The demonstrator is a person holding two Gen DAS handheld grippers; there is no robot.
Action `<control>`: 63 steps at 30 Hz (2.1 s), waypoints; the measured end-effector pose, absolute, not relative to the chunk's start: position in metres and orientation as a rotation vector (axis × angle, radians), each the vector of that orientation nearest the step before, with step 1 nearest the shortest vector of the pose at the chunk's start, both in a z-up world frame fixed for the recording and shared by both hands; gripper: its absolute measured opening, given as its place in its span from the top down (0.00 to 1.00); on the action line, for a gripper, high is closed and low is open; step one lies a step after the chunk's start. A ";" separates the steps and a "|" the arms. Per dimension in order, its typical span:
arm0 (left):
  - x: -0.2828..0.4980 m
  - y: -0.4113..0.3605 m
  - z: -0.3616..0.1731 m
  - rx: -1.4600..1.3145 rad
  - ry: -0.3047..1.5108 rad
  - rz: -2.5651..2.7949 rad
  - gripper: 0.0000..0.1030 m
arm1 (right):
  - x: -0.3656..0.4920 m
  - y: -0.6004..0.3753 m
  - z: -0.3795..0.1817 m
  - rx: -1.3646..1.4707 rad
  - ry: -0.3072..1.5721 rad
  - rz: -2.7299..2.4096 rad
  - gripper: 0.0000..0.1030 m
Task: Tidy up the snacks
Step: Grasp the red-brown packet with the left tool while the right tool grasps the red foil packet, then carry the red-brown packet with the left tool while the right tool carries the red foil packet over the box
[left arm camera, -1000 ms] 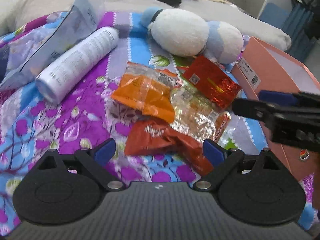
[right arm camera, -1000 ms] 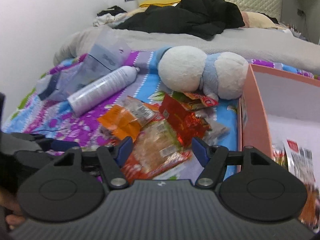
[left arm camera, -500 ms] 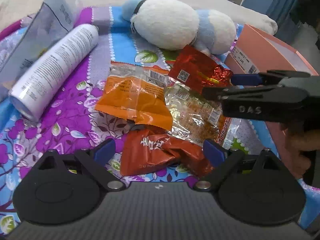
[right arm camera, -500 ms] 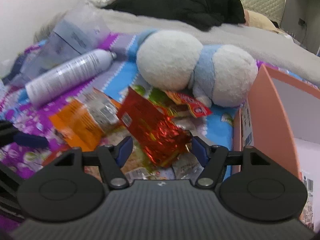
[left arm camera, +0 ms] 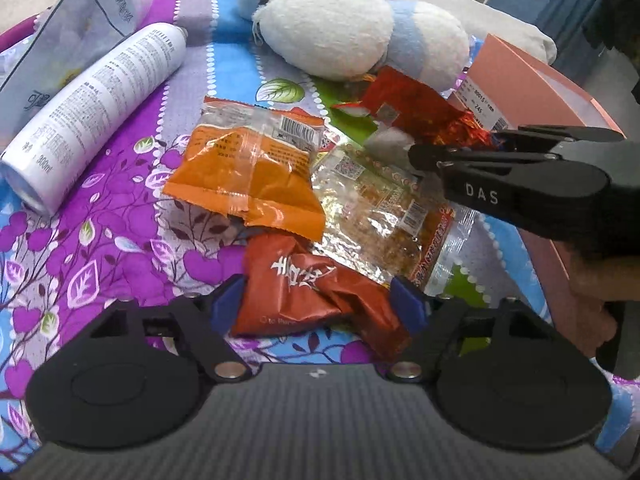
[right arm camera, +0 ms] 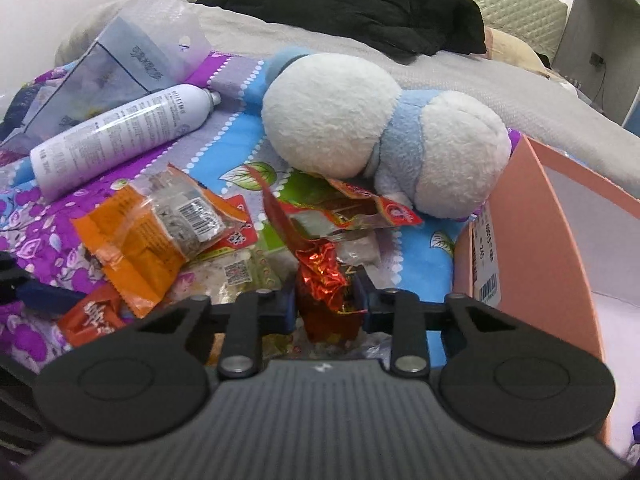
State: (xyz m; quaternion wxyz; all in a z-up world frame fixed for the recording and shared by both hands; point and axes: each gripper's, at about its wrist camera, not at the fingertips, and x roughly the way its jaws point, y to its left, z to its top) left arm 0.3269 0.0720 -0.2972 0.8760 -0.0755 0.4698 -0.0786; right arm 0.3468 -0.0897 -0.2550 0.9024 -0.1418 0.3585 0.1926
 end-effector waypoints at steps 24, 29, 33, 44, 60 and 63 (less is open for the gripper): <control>0.234 0.068 -0.257 -0.315 0.973 -0.031 0.28 | 0.235 -0.121 -0.225 -0.209 0.820 0.436 0.75; 0.210 0.061 -0.244 -0.311 0.950 0.011 0.28 | 0.207 -0.136 -0.218 -0.171 0.838 0.426 0.75; 0.193 0.058 -0.232 -0.340 0.927 0.019 0.28 | 0.188 -0.148 -0.213 -0.140 0.844 0.412 0.75; 0.162 0.035 -0.183 -0.332 0.836 -0.004 0.28 | 0.147 -0.178 -0.179 -0.065 0.779 0.381 0.75; 0.153 -0.014 -0.118 -0.296 0.734 -0.136 0.28 | 0.116 -0.229 -0.122 0.021 0.632 0.297 0.75; 0.156 -0.024 -0.114 -0.282 0.736 -0.152 0.28 | 0.113 -0.239 -0.118 0.030 0.626 0.279 0.75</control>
